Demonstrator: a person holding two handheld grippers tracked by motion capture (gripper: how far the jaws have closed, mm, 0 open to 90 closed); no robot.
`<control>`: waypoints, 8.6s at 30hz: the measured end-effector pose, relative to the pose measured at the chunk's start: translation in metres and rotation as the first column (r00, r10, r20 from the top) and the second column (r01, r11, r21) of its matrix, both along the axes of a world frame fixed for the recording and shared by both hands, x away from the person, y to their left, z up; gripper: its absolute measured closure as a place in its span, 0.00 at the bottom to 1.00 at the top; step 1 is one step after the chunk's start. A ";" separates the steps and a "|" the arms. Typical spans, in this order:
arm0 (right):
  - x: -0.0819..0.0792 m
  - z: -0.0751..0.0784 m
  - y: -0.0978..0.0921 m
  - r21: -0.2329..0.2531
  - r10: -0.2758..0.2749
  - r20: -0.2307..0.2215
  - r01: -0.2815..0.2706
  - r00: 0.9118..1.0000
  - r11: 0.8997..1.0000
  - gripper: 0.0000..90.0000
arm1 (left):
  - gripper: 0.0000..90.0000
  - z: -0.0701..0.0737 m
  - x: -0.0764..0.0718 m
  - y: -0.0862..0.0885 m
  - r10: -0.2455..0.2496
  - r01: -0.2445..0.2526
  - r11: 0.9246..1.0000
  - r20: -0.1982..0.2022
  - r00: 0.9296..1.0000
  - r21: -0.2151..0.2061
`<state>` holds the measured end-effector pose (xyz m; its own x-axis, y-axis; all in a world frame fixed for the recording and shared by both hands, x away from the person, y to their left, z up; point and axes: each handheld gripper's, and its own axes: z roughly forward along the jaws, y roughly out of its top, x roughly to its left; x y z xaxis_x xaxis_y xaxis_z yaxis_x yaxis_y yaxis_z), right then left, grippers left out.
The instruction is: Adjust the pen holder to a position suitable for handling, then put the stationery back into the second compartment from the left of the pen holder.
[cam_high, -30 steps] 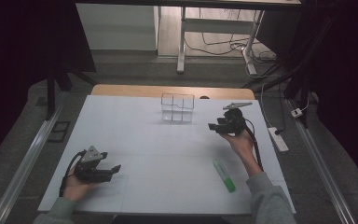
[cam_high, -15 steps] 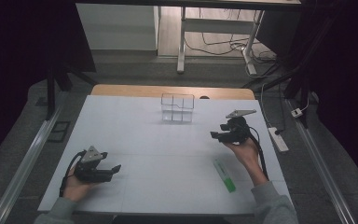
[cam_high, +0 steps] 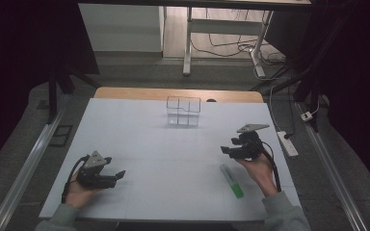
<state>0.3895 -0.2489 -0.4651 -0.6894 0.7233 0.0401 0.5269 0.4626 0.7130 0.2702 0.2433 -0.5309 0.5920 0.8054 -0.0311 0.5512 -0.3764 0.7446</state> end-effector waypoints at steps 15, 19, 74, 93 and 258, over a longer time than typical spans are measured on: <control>-0.029 0.002 -0.011 -0.006 -0.009 -0.020 0.009 1.000 1.000 0.41 | 0.25 0.001 -0.001 0.000 0.001 -0.001 1.000 0.007 1.000 0.000; -0.035 0.000 -0.012 -0.027 -0.011 -0.033 0.010 0.999 1.000 0.40 | 0.25 0.001 -0.002 -0.001 0.001 -0.001 1.000 0.008 1.000 0.001; -0.075 -0.030 0.006 -0.319 -0.018 -0.226 -0.057 0.974 0.946 0.38 | 0.25 0.002 -0.003 -0.002 0.003 -0.004 1.000 0.015 1.000 0.019; -0.072 -0.030 0.004 -0.342 -0.070 -0.255 -0.022 0.964 0.939 0.73 | 0.25 0.002 -0.004 -0.002 0.000 -0.001 1.000 0.021 1.000 0.024; -0.025 0.000 0.106 0.114 0.293 -0.043 -0.287 0.955 0.951 0.40 | 0.72 0.043 0.046 -0.128 -0.422 0.406 0.898 0.067 0.904 0.169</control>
